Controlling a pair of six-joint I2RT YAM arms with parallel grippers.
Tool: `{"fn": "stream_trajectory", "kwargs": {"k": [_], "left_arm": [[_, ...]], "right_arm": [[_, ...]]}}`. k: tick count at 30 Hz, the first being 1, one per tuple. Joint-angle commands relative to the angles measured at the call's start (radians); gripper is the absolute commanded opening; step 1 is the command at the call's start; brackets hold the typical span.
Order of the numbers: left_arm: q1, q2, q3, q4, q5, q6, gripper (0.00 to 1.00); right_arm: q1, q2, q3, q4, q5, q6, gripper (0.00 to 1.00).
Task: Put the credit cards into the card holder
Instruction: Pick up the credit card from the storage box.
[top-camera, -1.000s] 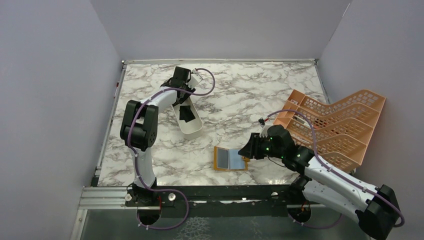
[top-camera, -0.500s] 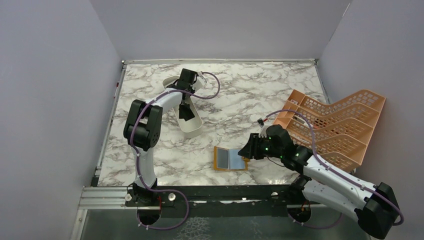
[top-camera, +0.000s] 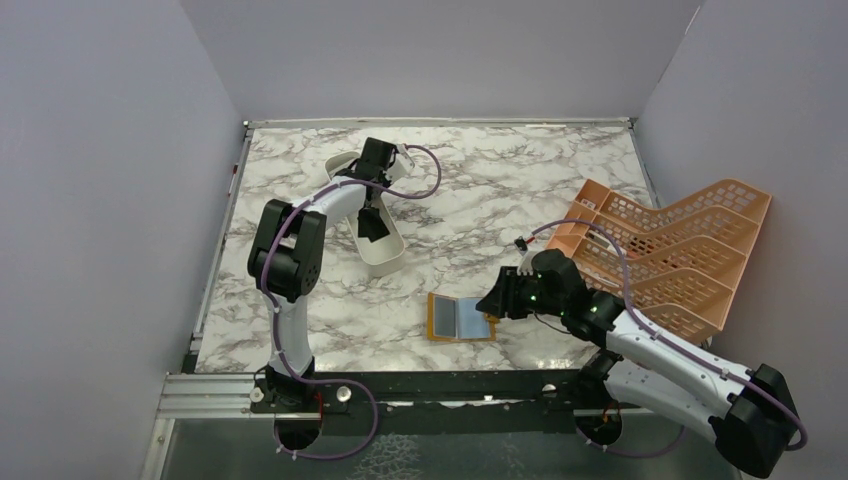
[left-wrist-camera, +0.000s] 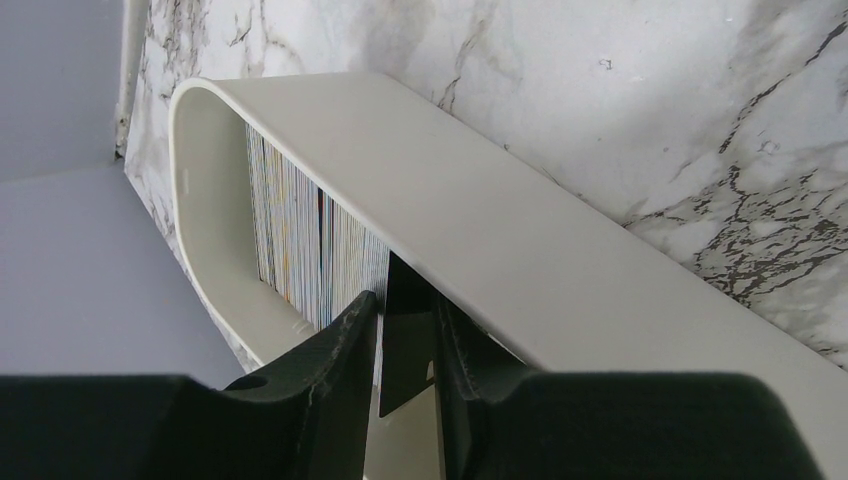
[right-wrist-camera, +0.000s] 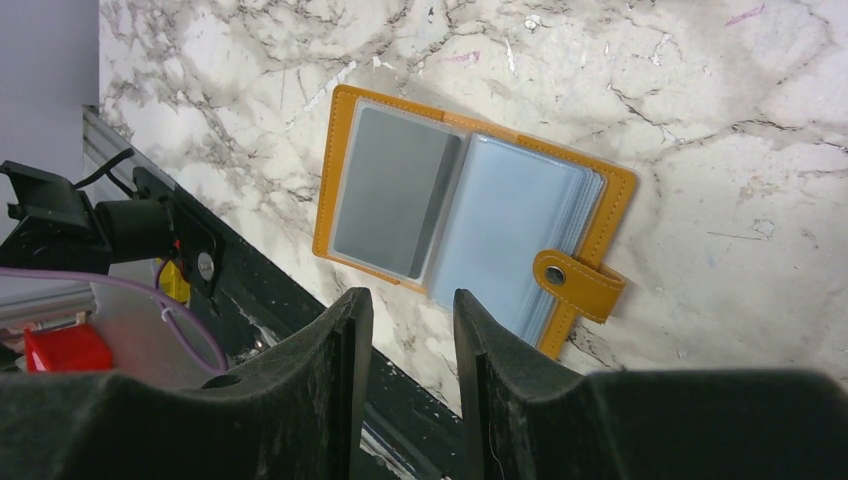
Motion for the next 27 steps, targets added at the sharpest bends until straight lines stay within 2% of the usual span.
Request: {"fn": "stream_trajectory", "kwargs": {"k": [1,9,14,19,22,27], "left_arm": [[-0.003,-0.025,0.042,0.008,-0.052,0.019,0.29],[-0.016,-0.046,0.069,-0.028,-0.074,0.014,0.25],[-0.021,-0.058,0.071,-0.059,-0.071,-0.004,0.14],[-0.023,-0.088,0.058,-0.108,-0.026,-0.074,0.13],[-0.023,-0.119,0.048,-0.136,0.008,-0.118,0.05],[-0.024,-0.198,0.024,-0.163,0.056,-0.226,0.0]], "right_arm": [[0.006,0.002,0.017,0.02,-0.002,-0.007,0.41],[0.006,0.008,0.015,0.03,-0.007,-0.004,0.41],[0.006,0.011,0.013,0.036,-0.012,-0.003,0.41],[0.006,0.007,0.012,0.037,-0.02,0.0,0.41],[0.006,0.002,0.01,0.038,-0.028,0.004,0.41],[0.007,-0.006,0.011,0.041,-0.043,0.01,0.41]]}}
